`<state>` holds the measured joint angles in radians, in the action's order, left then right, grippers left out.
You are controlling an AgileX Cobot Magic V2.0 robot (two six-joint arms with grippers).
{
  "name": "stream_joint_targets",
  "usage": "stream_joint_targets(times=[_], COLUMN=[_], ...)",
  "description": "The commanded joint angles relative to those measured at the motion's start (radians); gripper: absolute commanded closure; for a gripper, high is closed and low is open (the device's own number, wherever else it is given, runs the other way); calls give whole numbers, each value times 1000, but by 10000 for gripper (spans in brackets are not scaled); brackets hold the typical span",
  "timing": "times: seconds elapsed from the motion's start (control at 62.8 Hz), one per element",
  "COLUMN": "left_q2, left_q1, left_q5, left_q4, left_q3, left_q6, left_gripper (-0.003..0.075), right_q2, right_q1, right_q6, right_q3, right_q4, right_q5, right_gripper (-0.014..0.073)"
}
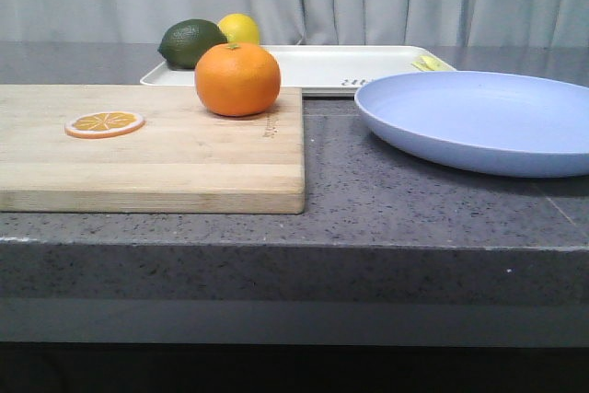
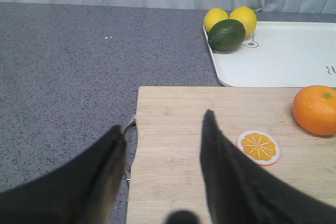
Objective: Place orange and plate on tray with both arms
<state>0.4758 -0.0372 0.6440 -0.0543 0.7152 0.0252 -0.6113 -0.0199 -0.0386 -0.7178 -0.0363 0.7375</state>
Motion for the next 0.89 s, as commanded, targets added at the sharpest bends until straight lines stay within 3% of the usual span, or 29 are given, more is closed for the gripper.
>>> stream_joint_targets(times=[0.0,0.064,0.335,0.542,0.876], left_q2=[15,26,175,374,737], left_q1=[-11,-36,-279,-417,-502], left_q5=[-88,-98,-153,-197,-196], left_q4=[-43,-61,-70,-61,-61], left_q3=[27,27,46,121,335], left_q6=[-9,5,79,79,79], left_gripper=[124,89,91,92,81], right_q2=[-7,-7,-7,-7,-7], right_q1=[-1,9,165,219,219], right_q6=[22,39,89,109,112], right_q3=[-26,-26,-26,-26,-26], right_q4=[11,30,36,36,36], right_q5=[-40,-38,-31,-6,2], right_gripper=[-56,-55,-55,-55,-55])
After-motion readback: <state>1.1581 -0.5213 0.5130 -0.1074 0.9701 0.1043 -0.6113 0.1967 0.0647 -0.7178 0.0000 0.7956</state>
